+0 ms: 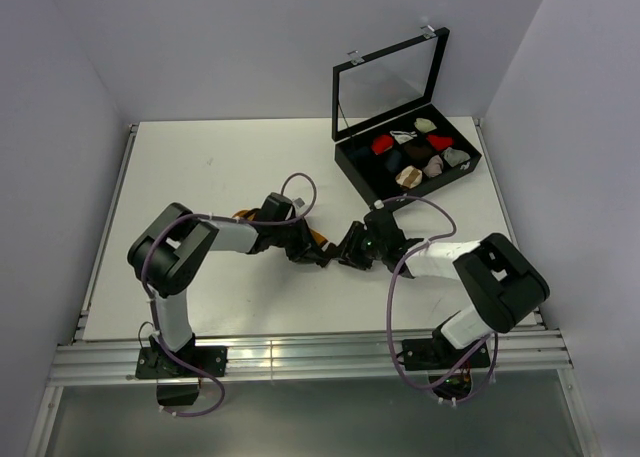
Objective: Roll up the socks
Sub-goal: Roll the sock at the center of the board.
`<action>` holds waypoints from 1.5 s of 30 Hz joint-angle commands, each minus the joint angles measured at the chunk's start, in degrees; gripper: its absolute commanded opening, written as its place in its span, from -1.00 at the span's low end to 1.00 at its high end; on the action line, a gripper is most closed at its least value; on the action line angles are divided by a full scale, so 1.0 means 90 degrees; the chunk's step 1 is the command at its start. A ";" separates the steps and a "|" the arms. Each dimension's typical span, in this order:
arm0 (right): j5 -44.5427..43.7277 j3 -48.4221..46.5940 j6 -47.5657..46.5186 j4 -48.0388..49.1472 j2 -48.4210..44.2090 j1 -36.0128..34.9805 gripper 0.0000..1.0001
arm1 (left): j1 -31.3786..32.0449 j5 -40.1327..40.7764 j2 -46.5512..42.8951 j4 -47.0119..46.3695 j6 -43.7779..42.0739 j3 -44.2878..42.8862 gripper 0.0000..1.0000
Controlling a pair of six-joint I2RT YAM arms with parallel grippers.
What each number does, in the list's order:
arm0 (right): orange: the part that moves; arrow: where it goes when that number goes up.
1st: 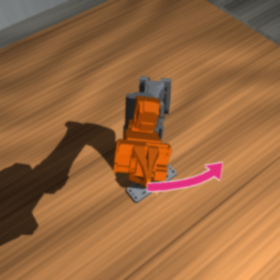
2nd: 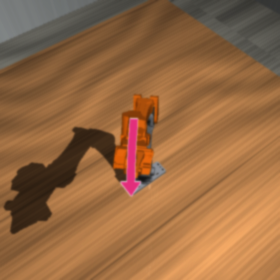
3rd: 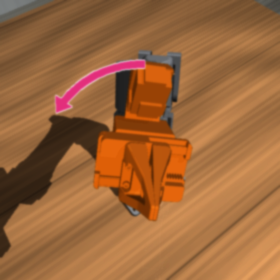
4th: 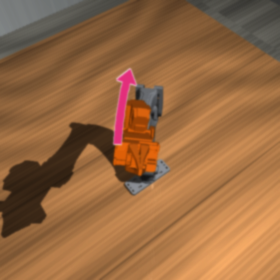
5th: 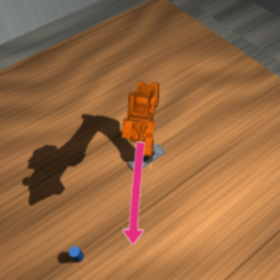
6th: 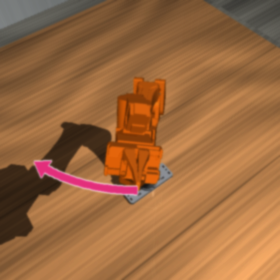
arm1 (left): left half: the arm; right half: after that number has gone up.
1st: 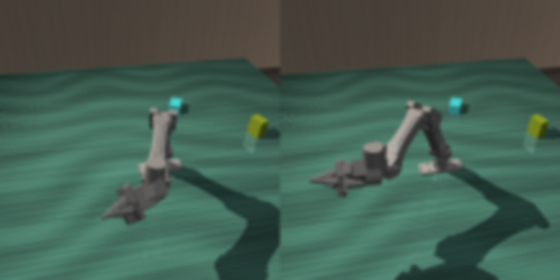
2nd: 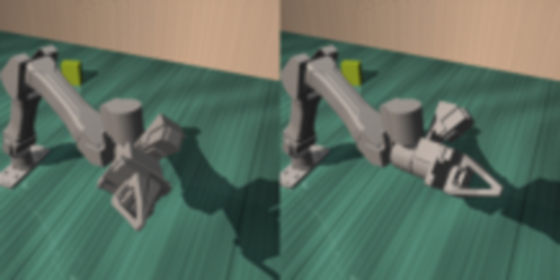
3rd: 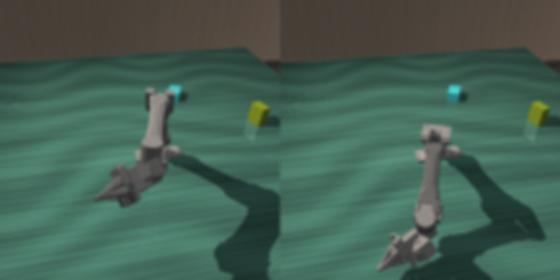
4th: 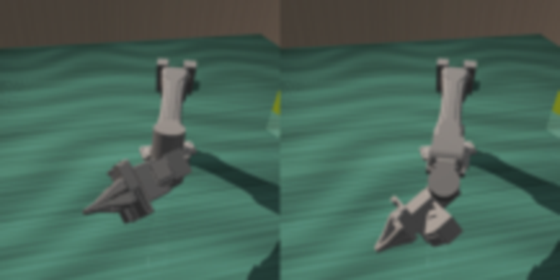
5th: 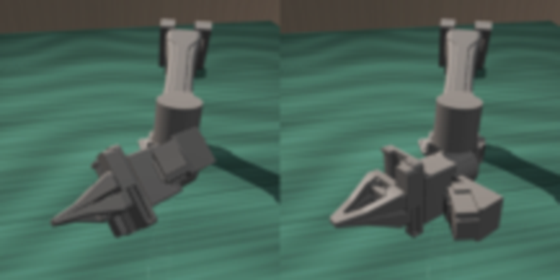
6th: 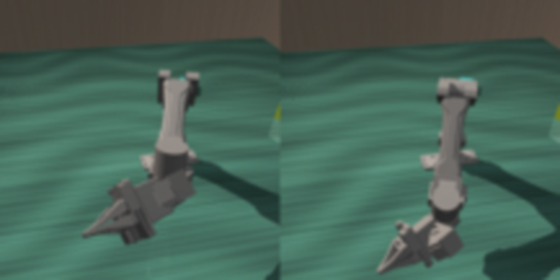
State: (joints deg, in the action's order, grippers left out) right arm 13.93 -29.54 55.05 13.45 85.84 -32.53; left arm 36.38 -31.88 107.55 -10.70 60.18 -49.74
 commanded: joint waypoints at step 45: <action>-0.0894 -0.2537 -0.0647 -0.3592 0.1233 0.0080 -1.00 | 0.0976 0.3513 -0.1705 0.1248 -0.2790 -0.0490 -0.28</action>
State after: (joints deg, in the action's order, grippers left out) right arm 8.95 -48.62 51.09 -9.08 95.61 -31.62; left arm 41.06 -9.47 96.12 2.90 41.30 -55.16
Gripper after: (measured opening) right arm 0.026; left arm 0.369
